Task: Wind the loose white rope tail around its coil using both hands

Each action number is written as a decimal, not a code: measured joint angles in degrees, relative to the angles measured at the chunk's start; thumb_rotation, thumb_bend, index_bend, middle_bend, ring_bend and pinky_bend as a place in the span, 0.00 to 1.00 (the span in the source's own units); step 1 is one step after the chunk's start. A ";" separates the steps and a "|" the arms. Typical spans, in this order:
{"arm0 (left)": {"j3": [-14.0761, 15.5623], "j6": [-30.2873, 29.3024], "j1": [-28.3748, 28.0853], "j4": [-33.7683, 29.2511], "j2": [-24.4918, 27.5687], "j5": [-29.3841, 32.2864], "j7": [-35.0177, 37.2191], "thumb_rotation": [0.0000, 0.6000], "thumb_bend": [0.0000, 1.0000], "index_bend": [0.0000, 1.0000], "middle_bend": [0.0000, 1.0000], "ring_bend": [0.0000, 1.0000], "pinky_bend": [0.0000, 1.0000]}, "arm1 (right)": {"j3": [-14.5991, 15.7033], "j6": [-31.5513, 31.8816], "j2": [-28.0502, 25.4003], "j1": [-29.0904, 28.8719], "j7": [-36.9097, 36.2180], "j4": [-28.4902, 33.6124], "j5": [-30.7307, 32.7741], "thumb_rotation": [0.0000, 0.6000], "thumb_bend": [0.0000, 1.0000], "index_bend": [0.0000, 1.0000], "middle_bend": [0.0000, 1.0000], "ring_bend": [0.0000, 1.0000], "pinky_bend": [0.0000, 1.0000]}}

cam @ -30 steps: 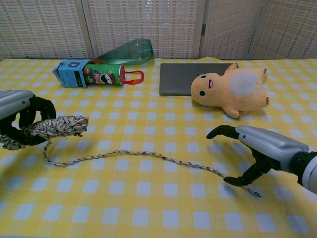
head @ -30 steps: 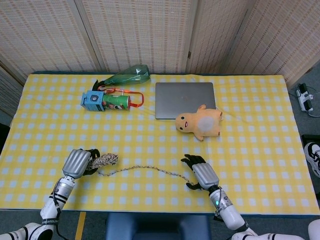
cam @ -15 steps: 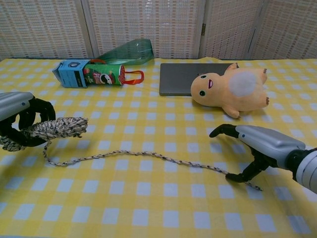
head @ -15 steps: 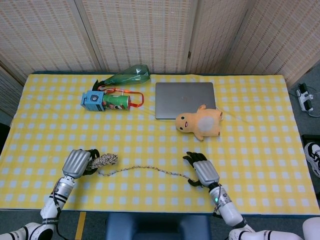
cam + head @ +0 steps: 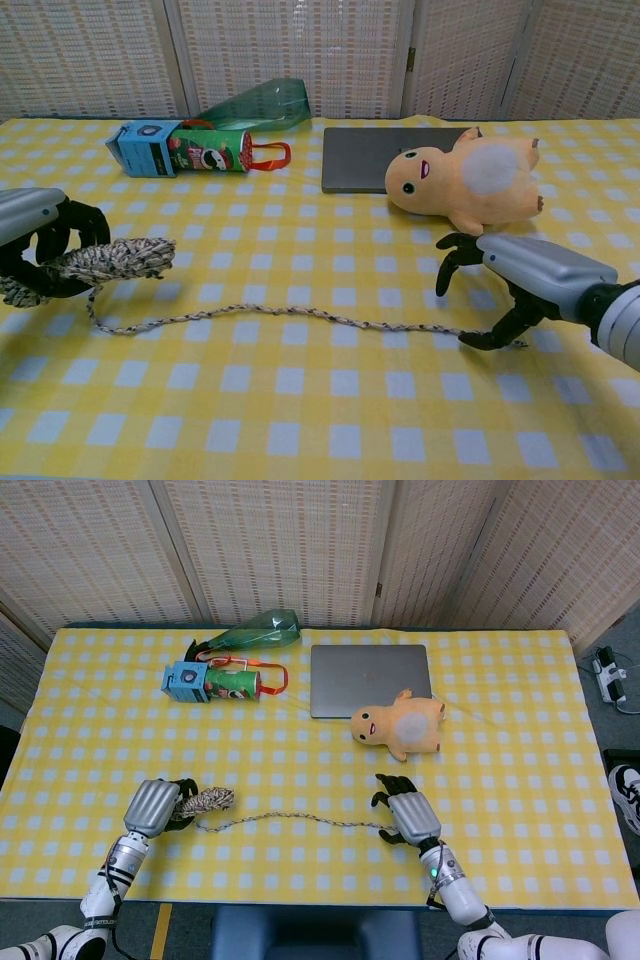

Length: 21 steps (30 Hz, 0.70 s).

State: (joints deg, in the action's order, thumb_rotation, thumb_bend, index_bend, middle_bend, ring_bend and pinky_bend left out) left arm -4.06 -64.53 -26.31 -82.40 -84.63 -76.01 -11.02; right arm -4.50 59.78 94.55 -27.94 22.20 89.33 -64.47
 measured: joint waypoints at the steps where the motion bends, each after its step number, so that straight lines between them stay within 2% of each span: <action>1: 0.01 0.04 0.01 0.08 0.01 0.01 0.03 1.00 0.66 0.65 0.74 0.65 0.59 | 0.35 0.04 -0.08 0.13 -0.10 0.29 -0.27 1.00 0.29 0.42 0.10 0.08 0.08; 10: 0.05 0.02 0.15 0.31 0.01 -0.09 0.35 1.00 0.66 0.65 0.74 0.65 0.58 | 0.65 0.13 1.32 0.51 -1.08 -1.83 -0.37 1.00 0.29 0.53 0.12 0.08 0.08; 15: 0.07 0.02 0.25 0.44 -0.02 -0.01 0.43 1.00 0.66 0.65 0.74 0.65 0.58 | 0.32 -0.46 1.73 0.32 -1.26 -3.07 0.28 1.00 0.30 0.54 0.12 0.09 0.08; 21: -0.03 -0.22 0.35 0.93 -0.32 -0.12 0.70 1.00 0.66 0.65 0.74 0.65 0.58 | 0.16 -1.36 1.79 0.10 -1.93 -3.57 0.67 1.00 0.38 0.55 0.13 0.09 0.08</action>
State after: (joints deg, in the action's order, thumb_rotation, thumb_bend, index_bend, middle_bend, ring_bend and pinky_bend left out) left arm -4.09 -64.75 -25.97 -81.48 -84.95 -76.13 -10.32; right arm -4.35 58.42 96.33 -27.85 20.27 85.76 -63.81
